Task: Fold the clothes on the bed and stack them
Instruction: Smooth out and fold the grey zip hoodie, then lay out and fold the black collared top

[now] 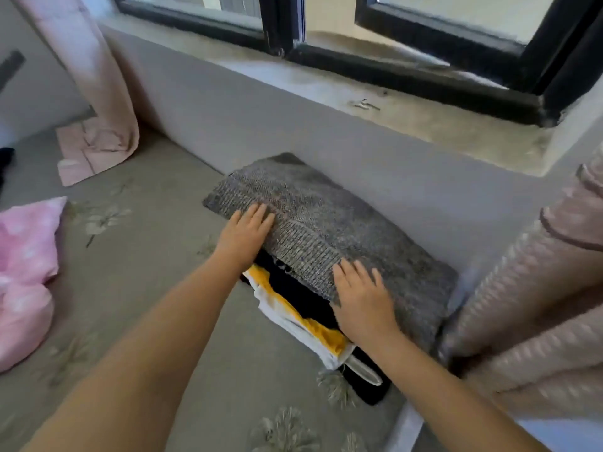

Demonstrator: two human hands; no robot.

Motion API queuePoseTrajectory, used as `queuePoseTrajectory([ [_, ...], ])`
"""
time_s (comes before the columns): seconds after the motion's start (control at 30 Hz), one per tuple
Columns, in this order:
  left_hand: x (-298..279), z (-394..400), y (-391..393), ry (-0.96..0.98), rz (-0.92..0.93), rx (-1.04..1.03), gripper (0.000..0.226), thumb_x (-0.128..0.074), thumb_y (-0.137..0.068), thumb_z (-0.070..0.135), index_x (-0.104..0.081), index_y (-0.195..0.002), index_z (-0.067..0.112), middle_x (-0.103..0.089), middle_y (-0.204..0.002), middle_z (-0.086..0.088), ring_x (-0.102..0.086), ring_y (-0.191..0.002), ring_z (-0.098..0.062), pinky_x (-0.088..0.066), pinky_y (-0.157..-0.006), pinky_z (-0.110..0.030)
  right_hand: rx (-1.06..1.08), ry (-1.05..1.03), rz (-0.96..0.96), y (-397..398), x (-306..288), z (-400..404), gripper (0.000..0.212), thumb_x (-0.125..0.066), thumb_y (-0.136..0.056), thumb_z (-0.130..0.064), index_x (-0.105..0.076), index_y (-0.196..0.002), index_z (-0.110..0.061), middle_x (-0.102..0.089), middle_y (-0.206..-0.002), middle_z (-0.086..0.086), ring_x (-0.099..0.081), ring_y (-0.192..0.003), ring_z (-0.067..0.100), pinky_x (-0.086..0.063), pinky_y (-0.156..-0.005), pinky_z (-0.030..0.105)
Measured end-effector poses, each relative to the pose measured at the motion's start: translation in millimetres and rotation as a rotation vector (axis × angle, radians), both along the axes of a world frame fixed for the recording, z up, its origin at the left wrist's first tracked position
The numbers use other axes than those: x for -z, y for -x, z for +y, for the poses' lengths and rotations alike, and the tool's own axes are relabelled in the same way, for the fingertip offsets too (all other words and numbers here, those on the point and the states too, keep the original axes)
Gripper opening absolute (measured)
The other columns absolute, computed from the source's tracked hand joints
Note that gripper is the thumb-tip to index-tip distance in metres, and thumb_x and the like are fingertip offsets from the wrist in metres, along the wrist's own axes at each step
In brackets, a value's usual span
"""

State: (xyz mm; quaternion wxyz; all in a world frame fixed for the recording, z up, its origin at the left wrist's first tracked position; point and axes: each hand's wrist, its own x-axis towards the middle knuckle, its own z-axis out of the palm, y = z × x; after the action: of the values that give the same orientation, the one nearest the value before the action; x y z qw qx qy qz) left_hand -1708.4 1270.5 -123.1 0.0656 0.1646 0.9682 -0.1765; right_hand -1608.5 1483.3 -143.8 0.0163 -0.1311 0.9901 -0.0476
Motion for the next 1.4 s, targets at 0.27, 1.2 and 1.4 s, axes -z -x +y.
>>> queuePoseTrajectory([
  [0.27,177,18,-48,-0.251,-0.506,-0.084,0.070,-0.040,-0.096,0.024,0.010,-0.145,0.024,0.020,-0.153,-0.006,0.012,-0.142,-0.024,-0.006,-0.114,-0.041,-0.004,-0.104,-0.491,4,174,19,0.077,-0.035,-0.091,-0.057,0.016,-0.143,-0.032,0.032,-0.149,-0.007,0.028,-0.136,0.034,0.005,-0.104,0.067],
  [1.2,-25,-191,-438,-0.435,0.225,-0.583,0.049,-0.032,-0.097,0.039,-0.027,-0.143,0.024,-0.017,-0.154,-0.004,-0.011,-0.142,-0.021,-0.011,-0.110,-0.035,-0.450,0.262,0.188,-270,-48,-258,0.048,-0.050,-0.092,-0.030,-0.047,-0.132,-0.004,-0.039,-0.142,0.019,-0.027,-0.135,0.039,-0.013,-0.110,0.052],
  [1.4,-40,-270,-617,-0.365,0.221,-0.705,0.048,-0.032,-0.097,0.038,-0.029,-0.143,0.024,-0.022,-0.152,-0.001,-0.014,-0.141,-0.020,-0.014,-0.110,-0.033,-0.488,0.239,0.080,-422,-50,-336,0.051,-0.038,-0.095,-0.039,-0.035,-0.140,-0.015,-0.023,-0.152,0.006,-0.014,-0.142,0.026,-0.004,-0.113,0.042],
])
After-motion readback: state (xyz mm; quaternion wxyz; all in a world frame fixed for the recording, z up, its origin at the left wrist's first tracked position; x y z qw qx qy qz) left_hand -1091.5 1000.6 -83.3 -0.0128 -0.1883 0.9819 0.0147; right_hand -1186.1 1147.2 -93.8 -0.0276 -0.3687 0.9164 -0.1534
